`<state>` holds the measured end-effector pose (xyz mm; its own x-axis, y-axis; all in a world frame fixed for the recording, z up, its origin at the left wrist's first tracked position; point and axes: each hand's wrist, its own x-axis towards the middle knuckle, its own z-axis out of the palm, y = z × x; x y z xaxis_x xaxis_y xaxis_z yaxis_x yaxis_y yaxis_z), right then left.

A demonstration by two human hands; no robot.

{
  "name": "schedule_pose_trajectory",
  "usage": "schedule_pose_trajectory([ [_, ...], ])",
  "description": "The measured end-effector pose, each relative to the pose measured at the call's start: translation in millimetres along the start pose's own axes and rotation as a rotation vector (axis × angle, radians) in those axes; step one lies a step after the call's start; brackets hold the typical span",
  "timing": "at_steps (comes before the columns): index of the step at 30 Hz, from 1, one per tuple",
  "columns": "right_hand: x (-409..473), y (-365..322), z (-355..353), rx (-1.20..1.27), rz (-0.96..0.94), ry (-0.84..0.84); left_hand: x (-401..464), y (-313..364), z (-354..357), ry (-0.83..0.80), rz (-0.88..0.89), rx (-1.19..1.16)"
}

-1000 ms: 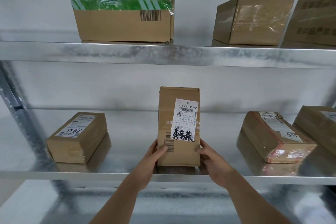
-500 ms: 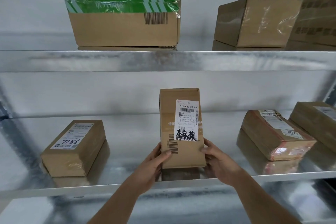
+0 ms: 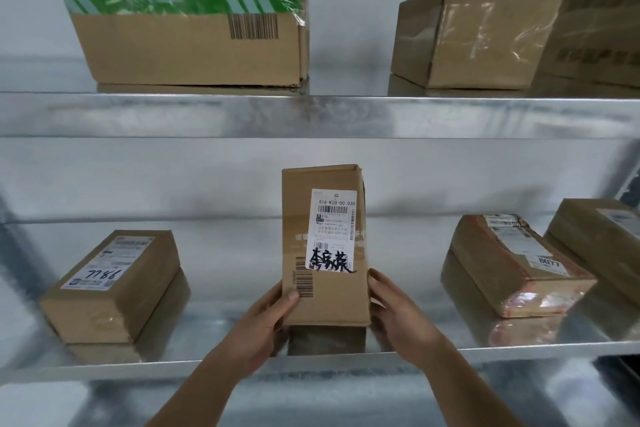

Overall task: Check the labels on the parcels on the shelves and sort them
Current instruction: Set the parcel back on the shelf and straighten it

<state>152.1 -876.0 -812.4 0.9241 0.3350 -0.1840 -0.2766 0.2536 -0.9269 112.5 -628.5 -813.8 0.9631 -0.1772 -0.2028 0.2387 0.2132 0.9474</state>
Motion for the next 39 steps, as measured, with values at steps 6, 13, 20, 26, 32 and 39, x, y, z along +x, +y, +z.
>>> schedule_pose_trajectory([
  [6,-12.4,-13.2,9.6,0.062,-0.067,-0.026,-0.9,10.4,3.0,0.172,0.126,-0.062],
  [13,-17.9,-9.8,40.1,-0.158,-0.270,0.042,7.9,9.2,11.1,0.361,0.198,0.189],
  [20,-21.8,-3.7,53.9,-0.337,-0.367,0.028,6.6,-4.3,11.4,0.288,0.082,0.074],
  [26,-23.8,1.3,51.7,-0.321,-0.363,0.049,11.5,-12.4,1.9,0.228,0.017,0.144],
  [32,-22.9,2.2,51.7,-0.320,-0.354,0.048,16.2,-16.0,-3.1,0.218,0.006,0.157],
  [39,-22.6,1.7,52.8,-0.320,-0.343,0.055,17.4,-17.0,2.0,0.226,-0.008,0.102],
])
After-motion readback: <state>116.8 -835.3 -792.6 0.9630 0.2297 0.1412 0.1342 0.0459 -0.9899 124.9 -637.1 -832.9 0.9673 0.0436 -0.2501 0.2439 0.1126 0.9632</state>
